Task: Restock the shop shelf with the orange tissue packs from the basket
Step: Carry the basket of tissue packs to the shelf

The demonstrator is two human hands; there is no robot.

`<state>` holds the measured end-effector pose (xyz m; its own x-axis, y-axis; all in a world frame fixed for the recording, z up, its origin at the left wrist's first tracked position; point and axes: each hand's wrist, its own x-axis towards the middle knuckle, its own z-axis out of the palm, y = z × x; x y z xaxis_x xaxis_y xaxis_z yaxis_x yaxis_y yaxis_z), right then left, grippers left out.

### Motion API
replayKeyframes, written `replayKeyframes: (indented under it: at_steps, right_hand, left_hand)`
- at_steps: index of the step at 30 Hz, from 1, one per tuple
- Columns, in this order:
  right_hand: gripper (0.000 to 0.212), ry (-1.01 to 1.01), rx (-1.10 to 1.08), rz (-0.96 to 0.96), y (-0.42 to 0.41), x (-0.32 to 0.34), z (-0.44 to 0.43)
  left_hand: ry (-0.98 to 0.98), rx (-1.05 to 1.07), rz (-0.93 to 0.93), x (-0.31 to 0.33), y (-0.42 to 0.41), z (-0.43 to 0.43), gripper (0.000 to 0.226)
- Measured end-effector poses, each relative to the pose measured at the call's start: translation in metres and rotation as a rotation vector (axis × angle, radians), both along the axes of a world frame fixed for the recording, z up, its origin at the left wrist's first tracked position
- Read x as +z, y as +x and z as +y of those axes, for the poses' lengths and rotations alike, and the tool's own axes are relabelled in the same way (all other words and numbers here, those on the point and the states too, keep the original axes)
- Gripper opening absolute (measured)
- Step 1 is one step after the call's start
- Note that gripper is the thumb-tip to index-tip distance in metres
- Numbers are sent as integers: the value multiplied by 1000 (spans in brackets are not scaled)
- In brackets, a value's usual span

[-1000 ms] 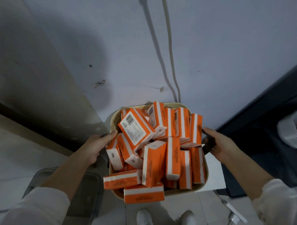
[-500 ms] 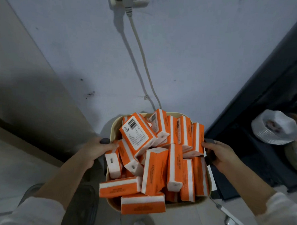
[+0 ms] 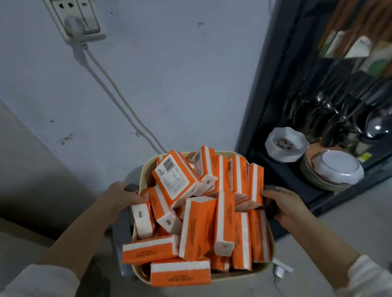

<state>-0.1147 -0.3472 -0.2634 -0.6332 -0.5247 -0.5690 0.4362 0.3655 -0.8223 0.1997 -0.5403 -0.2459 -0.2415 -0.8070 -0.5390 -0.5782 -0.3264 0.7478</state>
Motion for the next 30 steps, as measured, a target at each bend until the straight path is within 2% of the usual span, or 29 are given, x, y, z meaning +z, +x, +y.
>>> replayKeyframes:
  at_steps: [6, 8, 10, 11, 12, 13, 15, 20, 23, 26, 30]
  right_hand:
    - [12, 58, -170, 11, -24, 13, 71]
    - [11, 91, -233, 19, -30, 16, 93]
    - [10, 113, -295, 27, -35, 19, 113]
    - [11, 120, -329, 29, -36, 20, 123]
    - [11, 125, -365, 30, -37, 21, 133]
    - [11, 127, -404, 28, -38, 22, 142]
    - [12, 135, -482, 16, -39, 22, 160]
    - [14, 157, -658, 0, -34, 20, 201]
    - [11, 167, -787, 4, -26, 21, 221]
    - [13, 176, -897, 2, -16, 21, 238]
    - [18, 158, -1013, -16, -2, 17, 265]
  left_hand:
    - [-25, -132, 0, 2, -53, 38, 27]
    - [27, -164, 30, -3, -69, 45, 48]
    - [54, -214, 67, -16, -85, 45, 95]
    - [52, -259, 72, -26, -93, 43, 111]
    - [52, -297, 75, -31, -103, 44, 116]
    - [45, -320, 78, -36, -114, 45, 109]
    - [53, -379, 55, -26, -137, 58, 78]
    - [63, -576, 45, -18, -193, 74, 24]
    - [71, -696, 46, -16, -223, 76, 21]
    - [58, -812, 15, -22, -250, 75, 38]
    - [40, -948, 6, -24, -283, 89, 22]
